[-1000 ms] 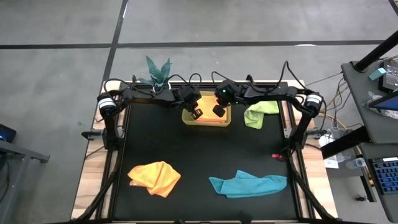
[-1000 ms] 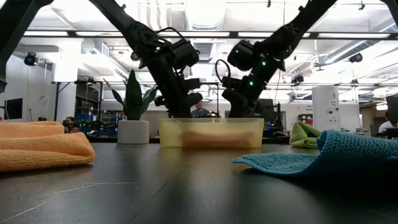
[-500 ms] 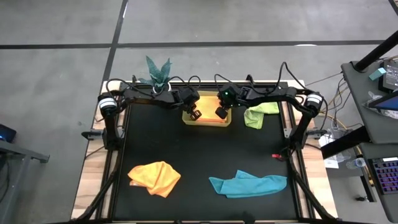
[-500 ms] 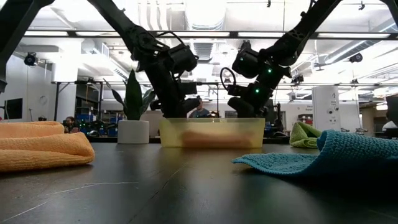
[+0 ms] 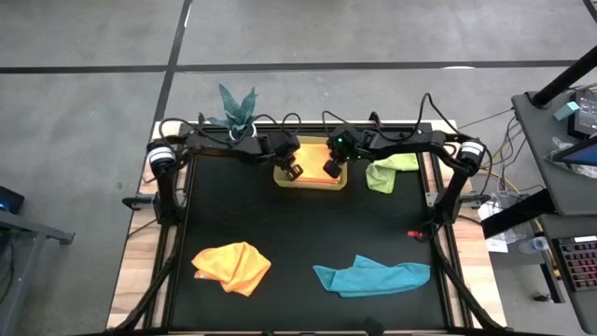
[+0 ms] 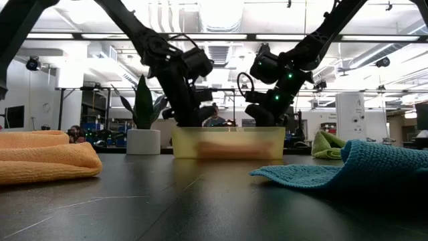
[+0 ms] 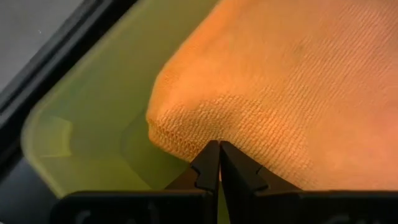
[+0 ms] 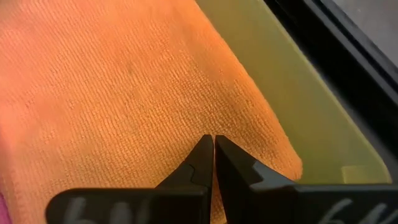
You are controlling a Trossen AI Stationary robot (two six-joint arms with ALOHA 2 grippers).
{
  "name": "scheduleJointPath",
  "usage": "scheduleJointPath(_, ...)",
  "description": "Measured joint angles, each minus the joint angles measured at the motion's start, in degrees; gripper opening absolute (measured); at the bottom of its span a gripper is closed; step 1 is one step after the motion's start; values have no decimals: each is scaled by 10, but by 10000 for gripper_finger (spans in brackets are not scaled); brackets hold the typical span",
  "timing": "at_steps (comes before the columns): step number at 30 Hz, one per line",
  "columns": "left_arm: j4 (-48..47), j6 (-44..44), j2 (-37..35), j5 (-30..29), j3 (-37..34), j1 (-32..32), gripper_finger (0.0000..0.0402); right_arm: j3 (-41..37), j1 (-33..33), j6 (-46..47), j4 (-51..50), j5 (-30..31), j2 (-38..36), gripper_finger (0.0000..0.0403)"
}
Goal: Fold microfiber towels
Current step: Put the folded yellow towel into the bin, then fold the blue towel on the table
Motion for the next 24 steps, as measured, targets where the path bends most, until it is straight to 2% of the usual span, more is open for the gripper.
scheduleJointPath(6, -1, 4, -53, 0, 4, -1, 0, 0, 1, 9, -1, 0, -42, 11)
scheduleJointPath(13, -6, 0, -130, 0, -3, -26, 0, -1, 23, 19, -51, 0, -144, 11)
scheduleJointPath(18, -9, -1, -158, 2, -7, -89, 0, -33, 77, 47, -60, -2, -226, 11)
scheduleJointPath(24, -13, -16, -166, 6, -10, -209, 0, -95, 186, 78, -28, -2, -299, 11)
